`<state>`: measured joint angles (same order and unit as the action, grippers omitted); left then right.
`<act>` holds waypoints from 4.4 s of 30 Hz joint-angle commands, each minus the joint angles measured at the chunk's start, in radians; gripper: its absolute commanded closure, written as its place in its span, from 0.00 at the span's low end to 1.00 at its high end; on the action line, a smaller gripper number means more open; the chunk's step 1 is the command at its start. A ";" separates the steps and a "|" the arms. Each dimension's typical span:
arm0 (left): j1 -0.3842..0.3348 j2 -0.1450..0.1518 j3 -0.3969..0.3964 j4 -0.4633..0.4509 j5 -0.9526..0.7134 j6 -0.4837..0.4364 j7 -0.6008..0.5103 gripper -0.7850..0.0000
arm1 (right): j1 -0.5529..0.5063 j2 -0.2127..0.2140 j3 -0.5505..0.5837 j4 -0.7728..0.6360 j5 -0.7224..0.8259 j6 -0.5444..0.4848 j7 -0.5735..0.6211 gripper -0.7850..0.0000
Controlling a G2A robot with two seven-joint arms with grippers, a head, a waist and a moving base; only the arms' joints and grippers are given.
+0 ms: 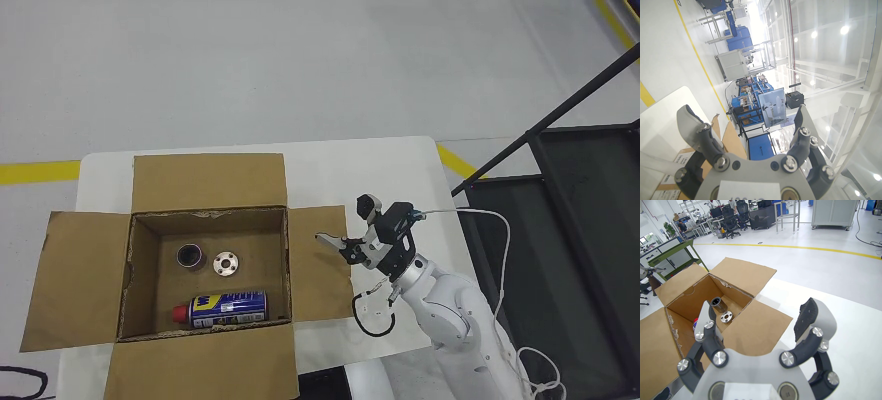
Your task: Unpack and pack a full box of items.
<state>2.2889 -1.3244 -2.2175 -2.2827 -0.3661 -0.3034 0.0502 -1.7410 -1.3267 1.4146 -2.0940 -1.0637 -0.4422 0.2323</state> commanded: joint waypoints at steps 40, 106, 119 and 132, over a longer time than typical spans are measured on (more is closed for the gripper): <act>0.000 0.000 0.000 0.000 0.000 0.000 0.000 0.00 | -0.003 -0.001 -0.002 0.008 0.021 0.006 -0.003 0.00; 0.000 0.000 0.000 0.000 0.000 0.000 0.000 0.00 | 0.110 0.060 -0.195 0.013 1.046 0.152 0.485 0.65; 0.000 0.000 0.000 0.000 0.000 0.000 0.000 0.00 | 0.173 0.055 -0.321 0.093 0.886 0.182 0.393 0.78; 0.000 0.000 0.000 0.000 0.000 0.000 0.000 0.00 | 0.210 0.054 -0.394 0.194 0.753 0.223 0.335 0.93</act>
<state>2.2889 -1.3244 -2.2175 -2.2827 -0.3661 -0.3034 0.0502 -1.5340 -1.2730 1.0234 -1.9073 -0.2988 -0.2242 0.5712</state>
